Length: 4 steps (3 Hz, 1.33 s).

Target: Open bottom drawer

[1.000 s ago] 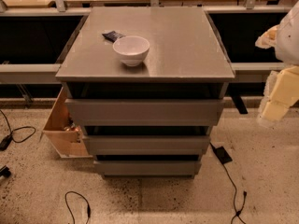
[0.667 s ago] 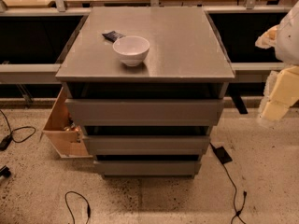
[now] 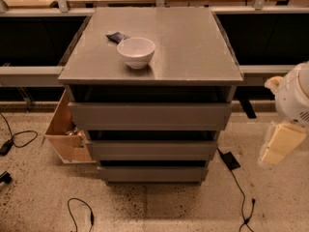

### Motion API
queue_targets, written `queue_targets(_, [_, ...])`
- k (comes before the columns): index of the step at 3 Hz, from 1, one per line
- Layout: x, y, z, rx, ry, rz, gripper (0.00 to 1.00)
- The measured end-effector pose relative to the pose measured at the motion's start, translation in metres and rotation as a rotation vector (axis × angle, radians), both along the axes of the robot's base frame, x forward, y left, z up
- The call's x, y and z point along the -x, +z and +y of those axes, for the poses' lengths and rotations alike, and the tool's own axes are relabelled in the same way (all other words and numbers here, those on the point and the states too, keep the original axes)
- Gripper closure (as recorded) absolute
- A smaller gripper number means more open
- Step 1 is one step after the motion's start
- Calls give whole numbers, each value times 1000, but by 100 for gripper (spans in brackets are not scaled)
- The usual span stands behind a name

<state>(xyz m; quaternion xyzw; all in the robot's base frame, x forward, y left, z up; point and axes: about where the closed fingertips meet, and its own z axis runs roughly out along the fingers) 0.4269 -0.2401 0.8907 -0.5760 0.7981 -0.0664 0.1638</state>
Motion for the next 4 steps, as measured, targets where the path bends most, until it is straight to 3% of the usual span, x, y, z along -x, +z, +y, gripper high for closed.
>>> queue_targets(2, [-12, -112, -24, 129, -52, 33, 0])
queue_targets(3, [-12, -112, -24, 129, -52, 33, 0])
queue_targets(4, [-23, -151, -20, 89, -49, 48, 0])
